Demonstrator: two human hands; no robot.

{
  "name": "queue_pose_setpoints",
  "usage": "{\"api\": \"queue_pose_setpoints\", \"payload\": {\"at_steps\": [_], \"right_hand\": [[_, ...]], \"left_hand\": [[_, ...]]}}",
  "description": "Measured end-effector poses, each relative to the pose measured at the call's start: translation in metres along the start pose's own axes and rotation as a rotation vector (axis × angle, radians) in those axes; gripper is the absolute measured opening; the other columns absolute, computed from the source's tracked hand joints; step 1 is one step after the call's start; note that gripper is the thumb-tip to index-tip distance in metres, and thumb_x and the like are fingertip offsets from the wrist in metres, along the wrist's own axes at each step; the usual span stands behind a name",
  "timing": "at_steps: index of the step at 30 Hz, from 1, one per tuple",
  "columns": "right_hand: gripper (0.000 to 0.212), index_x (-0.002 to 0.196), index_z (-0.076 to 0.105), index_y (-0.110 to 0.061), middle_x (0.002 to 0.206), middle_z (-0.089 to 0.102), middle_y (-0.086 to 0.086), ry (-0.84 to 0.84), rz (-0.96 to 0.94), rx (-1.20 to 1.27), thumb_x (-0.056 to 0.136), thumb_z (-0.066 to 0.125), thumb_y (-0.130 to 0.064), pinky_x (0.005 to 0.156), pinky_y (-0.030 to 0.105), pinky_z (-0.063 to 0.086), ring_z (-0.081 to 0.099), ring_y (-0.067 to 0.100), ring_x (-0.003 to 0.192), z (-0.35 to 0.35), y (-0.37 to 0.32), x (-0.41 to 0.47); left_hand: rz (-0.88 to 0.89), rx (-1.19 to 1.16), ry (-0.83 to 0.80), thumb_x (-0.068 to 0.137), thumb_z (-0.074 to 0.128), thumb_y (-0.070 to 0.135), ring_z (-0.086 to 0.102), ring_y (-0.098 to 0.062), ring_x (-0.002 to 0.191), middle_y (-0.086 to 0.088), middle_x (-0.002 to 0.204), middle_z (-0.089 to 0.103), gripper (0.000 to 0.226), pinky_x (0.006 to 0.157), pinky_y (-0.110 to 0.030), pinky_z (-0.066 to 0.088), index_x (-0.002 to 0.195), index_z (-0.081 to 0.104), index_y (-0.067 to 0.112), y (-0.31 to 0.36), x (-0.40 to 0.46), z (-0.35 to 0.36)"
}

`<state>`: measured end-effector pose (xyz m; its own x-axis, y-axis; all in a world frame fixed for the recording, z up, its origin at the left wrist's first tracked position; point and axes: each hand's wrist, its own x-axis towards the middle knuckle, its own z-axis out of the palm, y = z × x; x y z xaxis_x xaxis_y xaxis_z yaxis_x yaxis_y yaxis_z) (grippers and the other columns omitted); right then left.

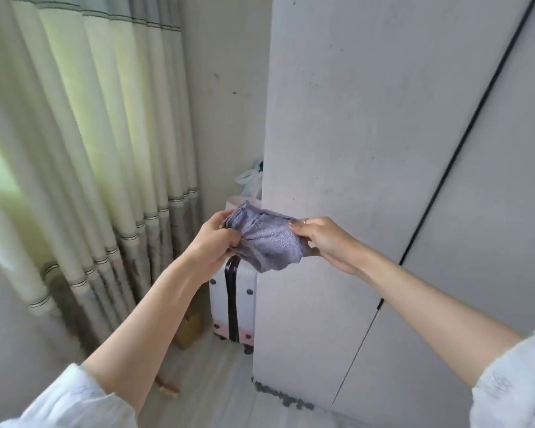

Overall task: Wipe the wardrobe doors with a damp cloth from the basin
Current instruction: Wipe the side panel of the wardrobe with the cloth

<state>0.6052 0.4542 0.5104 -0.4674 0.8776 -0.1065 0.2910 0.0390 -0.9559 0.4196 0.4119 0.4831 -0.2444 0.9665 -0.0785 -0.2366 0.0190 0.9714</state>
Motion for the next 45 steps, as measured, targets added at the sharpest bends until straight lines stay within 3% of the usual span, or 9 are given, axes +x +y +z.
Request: {"api": "queue_pose_setpoints", "payload": {"at_steps": [9,14,17,23,29,33,37,40,45], "right_hand": [[0.013,0.090,0.061,-0.003,0.084,0.061,0.012,0.158,0.148,0.303,0.094,0.050,-0.008,0.054,0.029,0.057,0.063,0.023,0.066,-0.079,-0.011,-0.016],[0.016,0.091,0.055,0.003,0.082,0.064,0.020,0.173,0.184,0.485,0.097,0.042,-0.003,0.056,0.033,0.059,0.068,0.028,0.065,-0.096,-0.021,-0.017],[0.020,0.104,0.054,0.005,0.102,0.065,0.029,0.169,0.196,0.517,0.098,0.044,-0.011,0.064,0.033,0.060,0.068,0.033,0.077,-0.106,-0.022,-0.016],[0.051,0.097,0.063,-0.003,0.083,0.072,0.007,0.441,-0.021,-0.164,0.093,0.045,-0.050,0.073,0.031,0.057,0.068,0.016,0.074,-0.121,-0.009,-0.006],[0.069,0.125,0.057,-0.022,0.126,0.060,0.006,-0.175,-0.064,0.211,0.077,0.044,-0.069,0.099,0.037,0.044,0.057,0.019,0.113,-0.115,-0.008,-0.001],[0.073,0.107,0.062,-0.008,0.103,0.068,0.008,-0.186,-0.068,0.263,0.051,0.087,-0.047,0.082,0.030,0.052,0.064,0.018,0.093,-0.109,-0.017,-0.002],[0.045,0.117,0.056,0.001,0.114,0.063,0.018,-0.115,-0.136,0.412,0.077,0.068,-0.016,0.092,0.036,0.048,0.061,0.026,0.105,-0.094,-0.031,0.002],[0.038,0.114,0.058,0.000,0.110,0.065,0.018,-0.061,-0.147,0.531,0.082,0.057,-0.020,0.086,0.034,0.051,0.064,0.026,0.098,-0.080,-0.040,0.005],[0.026,0.111,0.052,0.001,0.101,0.060,0.021,-0.062,-0.178,0.602,0.086,0.052,-0.009,0.082,0.038,0.048,0.060,0.031,0.093,-0.073,-0.055,0.009]], "left_hand": [[0.340,0.594,0.187,0.084,0.057,0.010,0.044,-0.021,0.110,0.000,0.113,0.045,0.041,0.083,-0.031,0.040,0.122,0.045,0.022,0.000,0.022,0.090],[0.456,0.751,-0.350,0.080,0.072,0.032,0.052,-0.010,0.104,0.004,0.114,0.051,0.033,0.077,-0.023,0.050,0.103,0.048,0.034,0.004,0.013,0.122],[0.555,0.796,-0.311,0.088,0.063,0.015,0.058,-0.008,0.072,-0.003,0.099,0.060,0.014,0.059,-0.025,0.051,0.102,0.058,0.014,0.009,0.017,0.130],[0.384,0.751,-0.331,0.095,0.044,0.006,0.043,-0.016,0.072,-0.006,0.076,0.049,0.015,0.065,-0.027,0.033,0.085,0.054,0.002,0.034,0.033,0.124],[0.634,0.881,-0.456,0.098,0.046,0.012,0.055,-0.017,0.084,-0.008,0.092,0.065,0.018,0.079,-0.029,0.042,0.101,0.063,0.007,0.070,0.038,0.124],[0.794,0.962,-0.271,0.094,0.055,0.017,0.057,-0.016,0.078,-0.004,0.086,0.068,0.014,0.069,-0.014,0.040,0.101,0.066,0.014,0.082,0.050,0.111],[0.678,0.823,-0.168,0.090,0.061,0.027,0.040,-0.010,0.054,-0.006,0.061,0.052,0.015,0.053,-0.017,0.032,0.096,0.063,0.013,0.079,0.065,0.103],[0.574,0.691,-0.113,0.091,0.059,0.028,0.052,-0.008,0.068,-0.002,0.086,0.058,0.015,0.057,-0.012,0.038,0.099,0.054,0.016,0.071,0.068,0.097],[0.627,0.582,-0.465,0.084,0.064,0.037,0.054,-0.003,0.099,0.007,0.107,0.053,0.022,0.082,-0.016,0.044,0.100,0.050,0.030,0.070,0.050,0.088]]}}
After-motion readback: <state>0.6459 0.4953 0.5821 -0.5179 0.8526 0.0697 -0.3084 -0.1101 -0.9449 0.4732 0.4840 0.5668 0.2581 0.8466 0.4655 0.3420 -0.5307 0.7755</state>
